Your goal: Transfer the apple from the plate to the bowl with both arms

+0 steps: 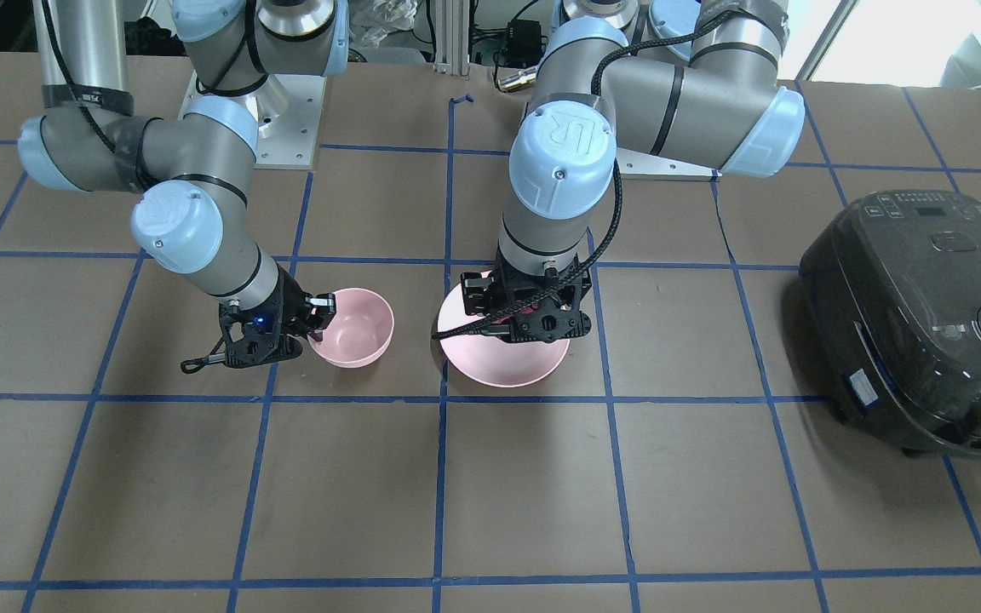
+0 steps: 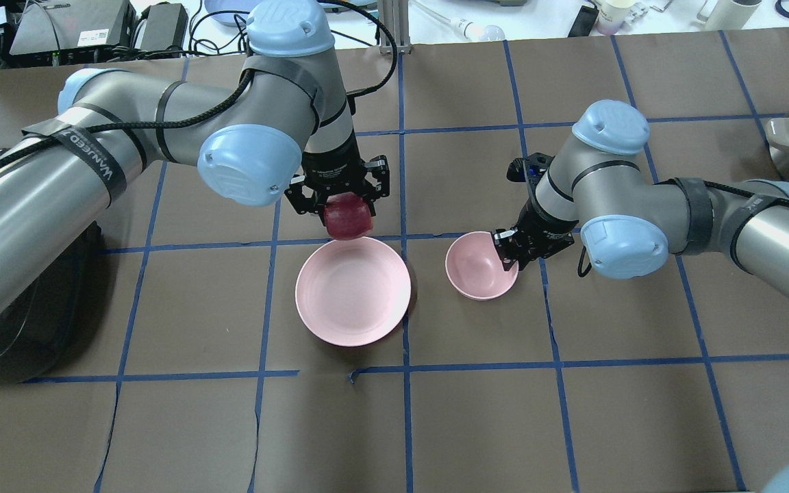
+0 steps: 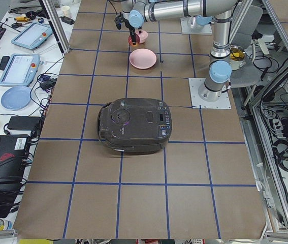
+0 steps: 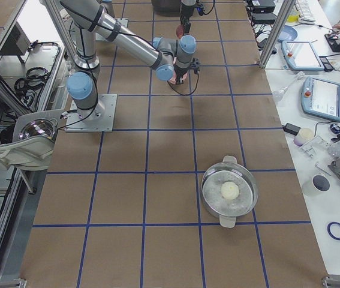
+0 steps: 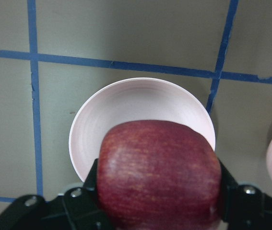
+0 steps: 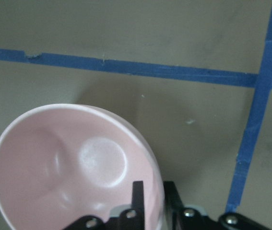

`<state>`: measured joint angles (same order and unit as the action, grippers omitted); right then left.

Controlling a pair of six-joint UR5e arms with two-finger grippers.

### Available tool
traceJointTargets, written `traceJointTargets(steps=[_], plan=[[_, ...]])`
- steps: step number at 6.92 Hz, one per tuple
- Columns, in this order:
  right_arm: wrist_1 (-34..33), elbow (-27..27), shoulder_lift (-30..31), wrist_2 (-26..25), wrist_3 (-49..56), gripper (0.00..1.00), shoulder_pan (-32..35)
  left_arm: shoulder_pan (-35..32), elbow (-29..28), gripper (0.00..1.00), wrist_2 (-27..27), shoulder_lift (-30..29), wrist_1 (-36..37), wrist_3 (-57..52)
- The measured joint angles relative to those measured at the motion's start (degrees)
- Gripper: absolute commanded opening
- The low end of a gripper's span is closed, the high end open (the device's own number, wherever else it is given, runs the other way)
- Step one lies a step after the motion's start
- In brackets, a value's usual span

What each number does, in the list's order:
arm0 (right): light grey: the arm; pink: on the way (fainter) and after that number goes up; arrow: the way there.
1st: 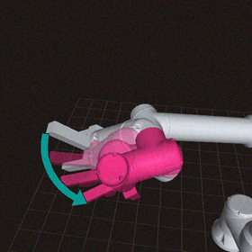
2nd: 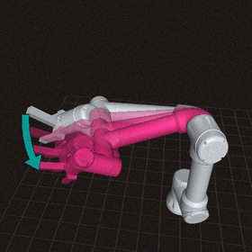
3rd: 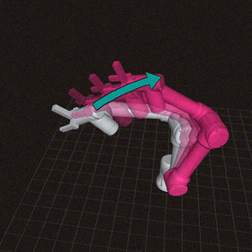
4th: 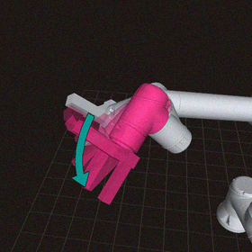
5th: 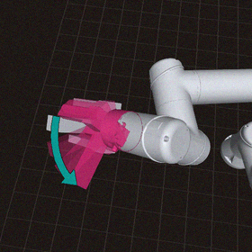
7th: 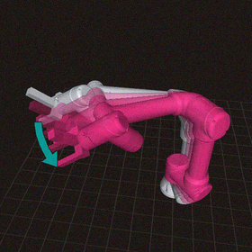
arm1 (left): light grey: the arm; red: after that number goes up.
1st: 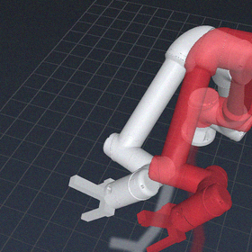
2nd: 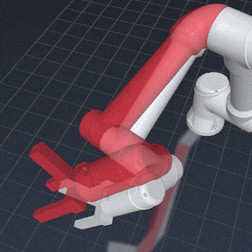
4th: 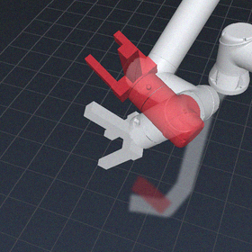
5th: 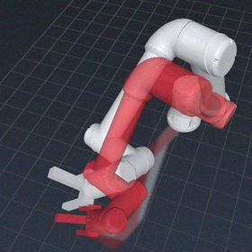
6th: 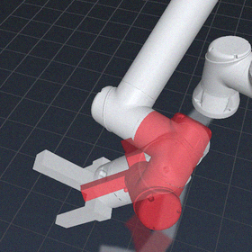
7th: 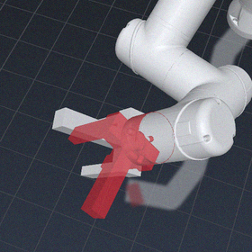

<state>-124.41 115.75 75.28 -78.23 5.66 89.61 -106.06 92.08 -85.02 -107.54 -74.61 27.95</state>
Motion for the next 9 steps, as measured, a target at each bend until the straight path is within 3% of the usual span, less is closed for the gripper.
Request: traceJointTargets(steps=[4,6,9], plan=[[7.99,-9.77,2.38,-7.59,3.54,1.0,-6.12,-7.39,0.01,0.0,5.09,-3.09,8.26,17.86],[13.27,-12.2,5.41,-9.91,5.95,1.0,-11.6,-12.7,0.09,0.0,5.84,-6.82,14.57,24.91],[17.3,-13.57,8.68,-13.33,6.27,1.0,-13.17,-16.03,-0.02,0.03,5.43,-11.67,18.14,27.56]])
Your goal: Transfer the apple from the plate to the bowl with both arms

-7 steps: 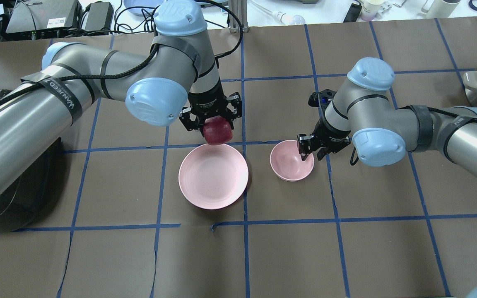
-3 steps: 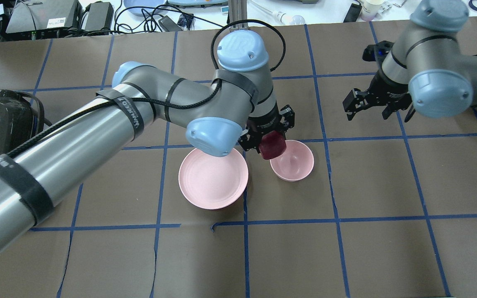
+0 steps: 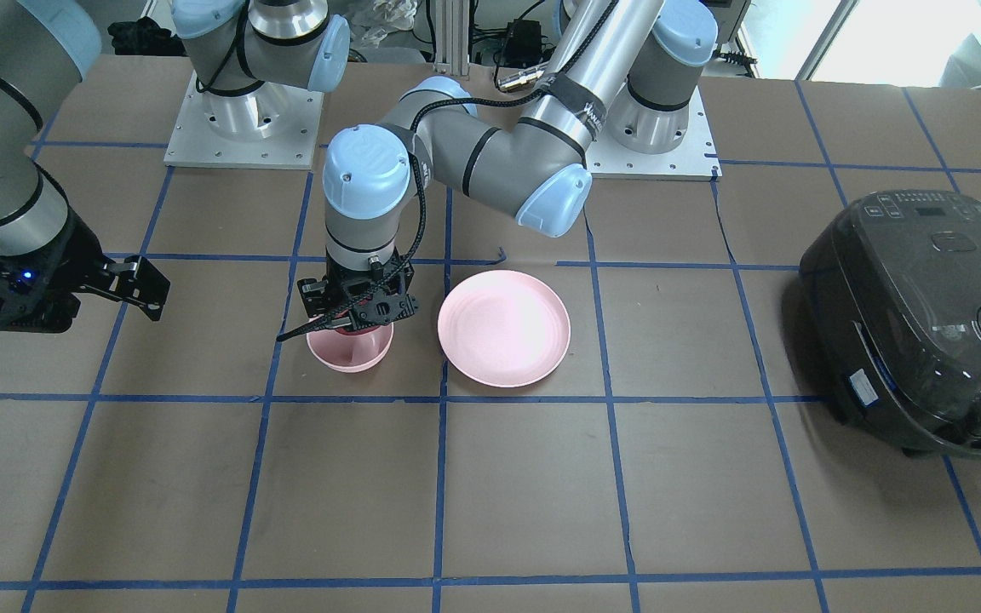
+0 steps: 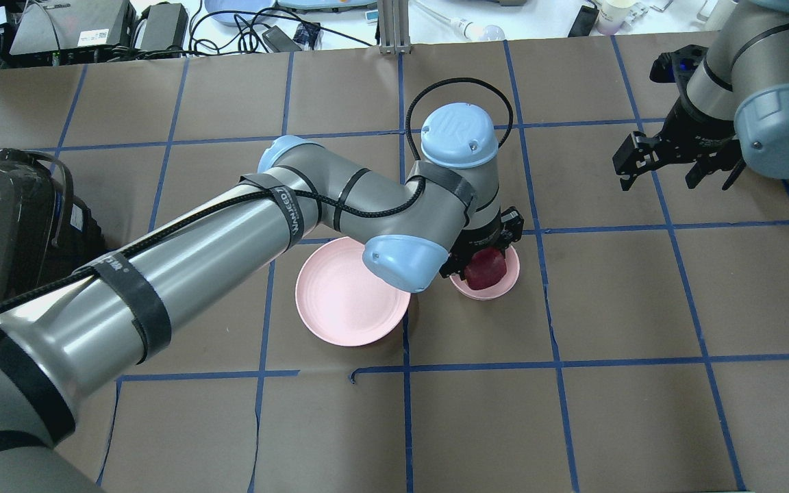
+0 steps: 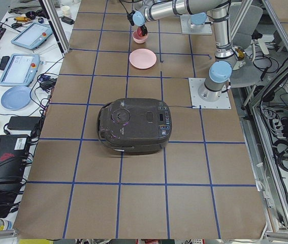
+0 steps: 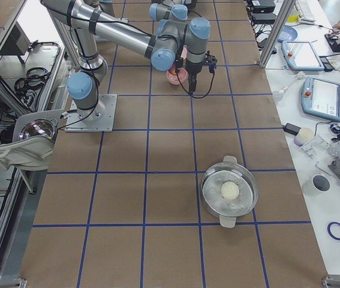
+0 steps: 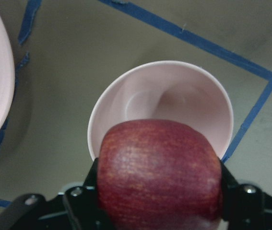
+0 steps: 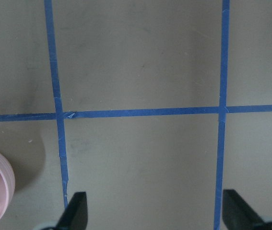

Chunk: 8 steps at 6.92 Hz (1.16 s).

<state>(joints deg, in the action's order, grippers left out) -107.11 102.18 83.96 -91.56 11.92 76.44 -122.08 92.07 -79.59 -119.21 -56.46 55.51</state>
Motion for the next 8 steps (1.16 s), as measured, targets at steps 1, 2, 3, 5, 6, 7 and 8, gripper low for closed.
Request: traceJointTargets(steps=[1,2,3,5,6,7,8], plan=[[0.13,-0.08,0.11,-0.26,-0.03,1.0,-0.06,-0.12,-0.03,0.42,-0.05,-1.06,0.82,0.0],[0.2,-0.11,0.16,-0.41,-0.07,1.0,-0.05,-0.14,-0.06,0.99,-0.09,-1.73,1.18,-0.19],[0.22,-0.21,0.2,-0.57,-0.12,1.0,-0.02,-0.17,-0.13,1.0,-0.1,-2.0,1.3,-0.48],[0.24,-0.67,0.56,-0.74,-0.2,1.0,0.02,-0.06,-0.32,1.0,-0.07,-1.17,1.35,-2.59],[0.49,-1.49,1.12,-0.69,-0.23,1.0,0.05,0.62,-0.63,1.0,-0.1,0.18,1.05,-4.41],[1.03,-2.81,1.49,-0.55,-0.23,1.0,0.08,2.08,-1.32,1.0,-0.12,1.77,-0.47,-6.67],[2.81,-4.9,1.86,-0.33,-0.41,1.0,0.19,4.0,-2.29,1.0,-0.12,3.93,-4.13,-10.29]])
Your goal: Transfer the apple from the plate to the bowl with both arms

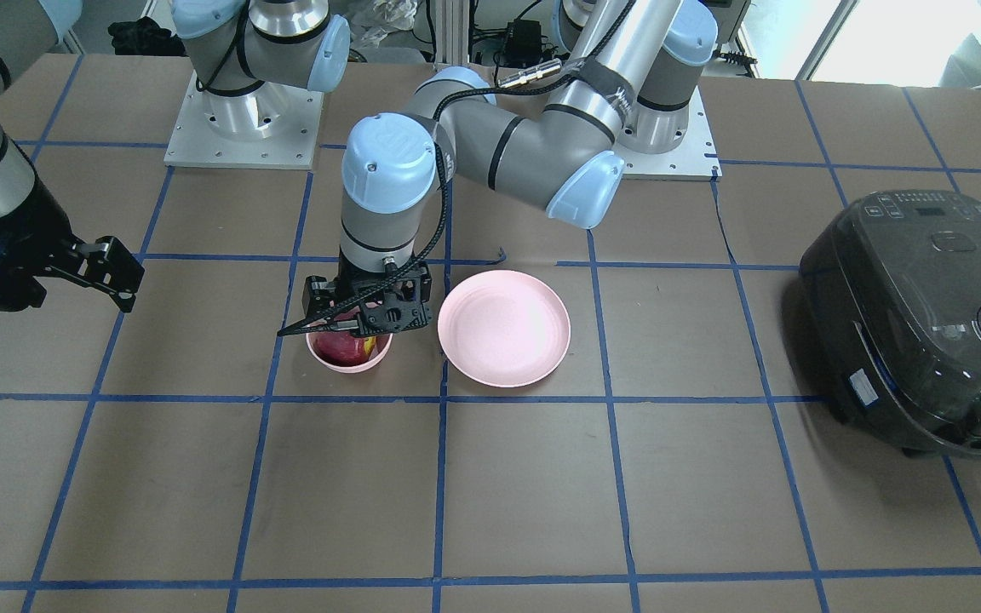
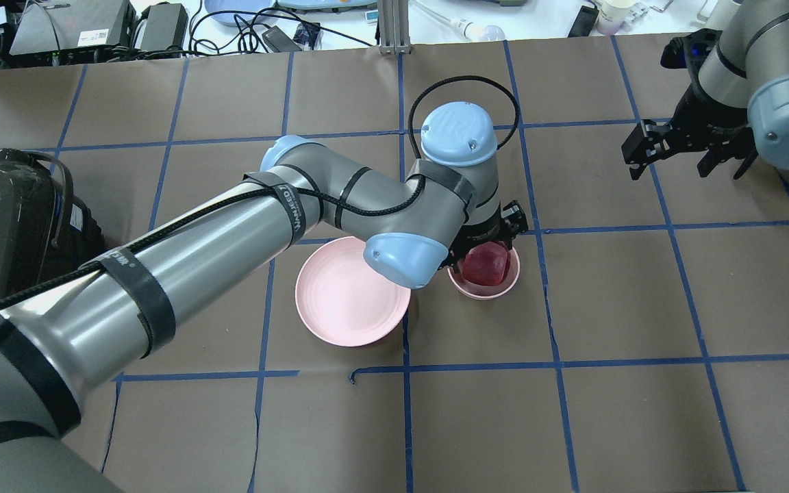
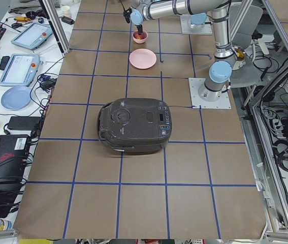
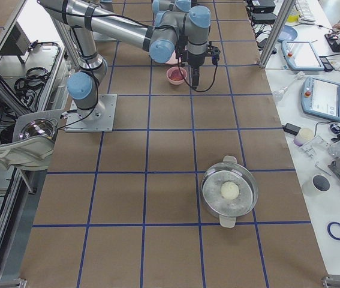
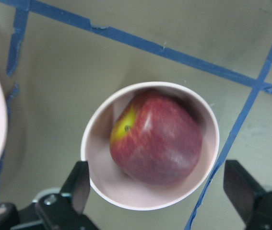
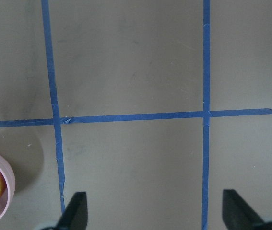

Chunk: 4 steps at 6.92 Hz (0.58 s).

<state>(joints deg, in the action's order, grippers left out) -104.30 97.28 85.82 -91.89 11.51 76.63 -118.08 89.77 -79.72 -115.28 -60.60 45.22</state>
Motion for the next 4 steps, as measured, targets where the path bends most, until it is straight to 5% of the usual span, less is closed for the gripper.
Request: traceJointTargets(steps=[4], plan=[[14.97,-9.33,3.26,1.38,-8.72,1.0,6.88,7.3,-2.19,1.0,-1.95,14.48,-23.72,-21.34]])
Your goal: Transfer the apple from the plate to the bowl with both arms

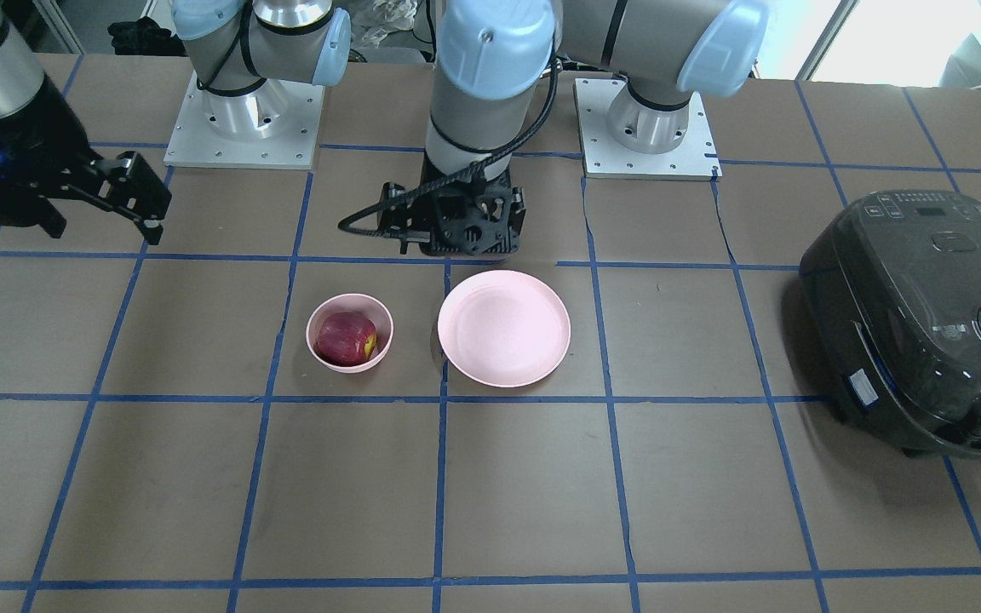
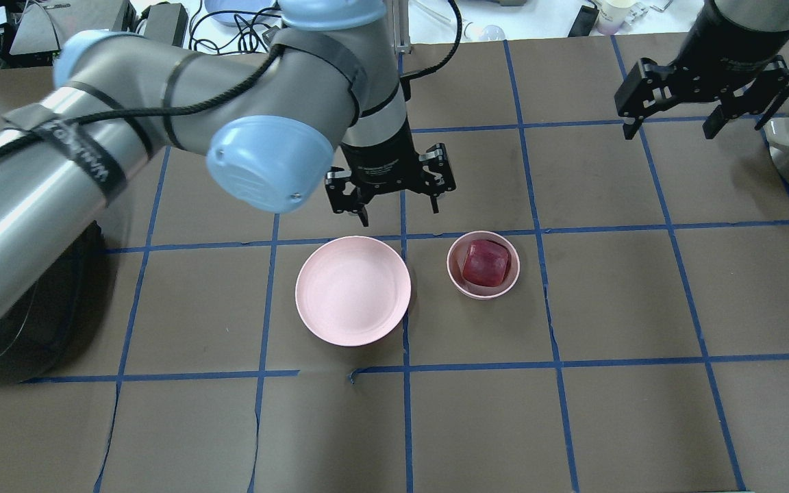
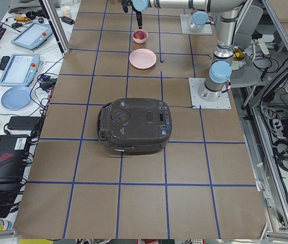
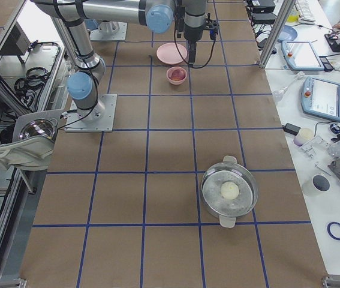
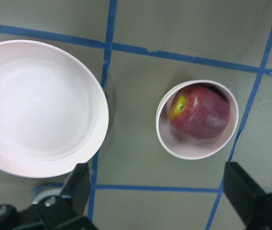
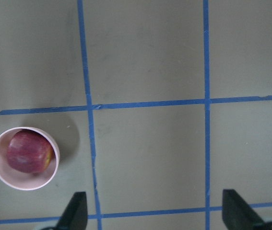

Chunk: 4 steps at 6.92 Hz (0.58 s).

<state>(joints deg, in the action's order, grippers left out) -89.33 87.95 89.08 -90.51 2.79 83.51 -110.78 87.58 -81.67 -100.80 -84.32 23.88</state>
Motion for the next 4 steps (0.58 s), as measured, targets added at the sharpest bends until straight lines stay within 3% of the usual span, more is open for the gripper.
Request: traceJointTargets(steps=[2,4], plan=[[0.61,-0.35,0.28,0.45,-4.34,1.0,4.06,5.08,-0.12,1.0,-3.93,7.6,-8.5,-11.0],[0.68,-0.24,0.49,0.56,-5.01,1.0,4.77,11.13,0.25,1.0,-6.27,11.41,-8.92,-15.43]])
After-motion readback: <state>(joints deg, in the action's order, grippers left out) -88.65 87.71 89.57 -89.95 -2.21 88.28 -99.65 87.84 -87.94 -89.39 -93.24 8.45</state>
